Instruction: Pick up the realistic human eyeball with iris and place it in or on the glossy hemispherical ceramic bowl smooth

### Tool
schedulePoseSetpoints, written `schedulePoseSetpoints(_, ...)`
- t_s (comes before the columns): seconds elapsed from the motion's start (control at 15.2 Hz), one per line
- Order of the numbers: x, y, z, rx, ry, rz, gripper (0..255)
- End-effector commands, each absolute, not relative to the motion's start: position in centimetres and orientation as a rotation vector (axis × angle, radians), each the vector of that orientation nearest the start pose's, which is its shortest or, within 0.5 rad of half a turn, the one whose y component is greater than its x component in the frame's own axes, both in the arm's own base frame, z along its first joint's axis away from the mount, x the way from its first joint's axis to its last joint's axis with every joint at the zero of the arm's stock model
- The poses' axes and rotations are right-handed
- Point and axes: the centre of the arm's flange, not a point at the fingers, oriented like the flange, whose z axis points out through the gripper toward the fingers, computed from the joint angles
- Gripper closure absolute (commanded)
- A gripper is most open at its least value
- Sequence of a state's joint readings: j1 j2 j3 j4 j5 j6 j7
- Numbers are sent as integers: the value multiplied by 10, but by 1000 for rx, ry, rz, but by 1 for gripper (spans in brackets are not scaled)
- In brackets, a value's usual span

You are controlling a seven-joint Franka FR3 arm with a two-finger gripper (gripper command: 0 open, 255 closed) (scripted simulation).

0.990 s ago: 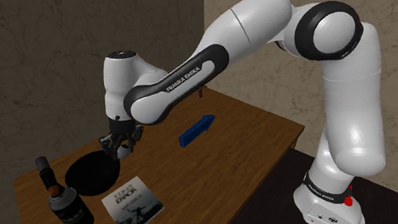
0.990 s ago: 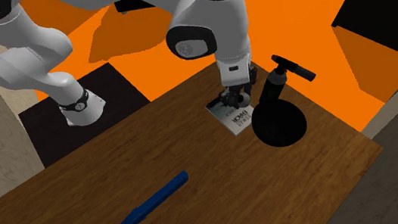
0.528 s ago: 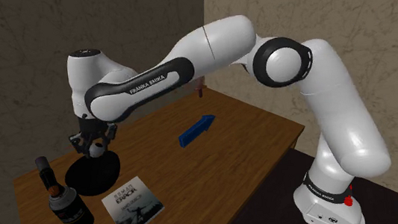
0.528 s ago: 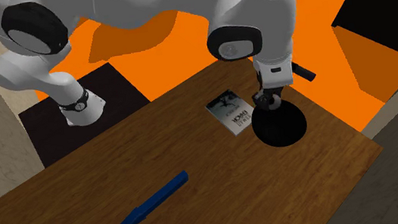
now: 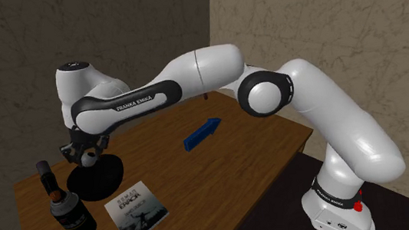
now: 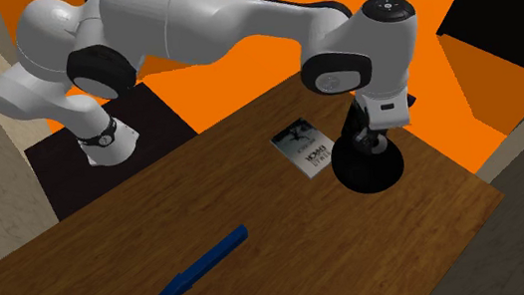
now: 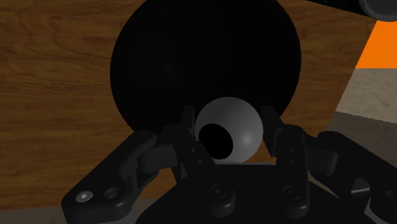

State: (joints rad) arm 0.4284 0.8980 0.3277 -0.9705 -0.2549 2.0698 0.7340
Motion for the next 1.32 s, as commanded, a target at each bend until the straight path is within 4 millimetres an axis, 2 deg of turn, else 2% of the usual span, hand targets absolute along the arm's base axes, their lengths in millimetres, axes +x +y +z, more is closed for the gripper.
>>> schedulePoseSetpoints(0.0, 654, 457, 351, -2967, 45, -258, 255)
schedulePoseSetpoints(0.4, 654, 457, 320, -2967, 45, -258, 255)
schedulePoseSetpoints(0.92, 654, 457, 320, -2967, 45, -258, 255)
schedulePoseSetpoints(0.99, 654, 457, 320, -2967, 45, -258, 0)
schedulePoseSetpoints(1.25, 654, 457, 320, -2967, 45, -258, 0)
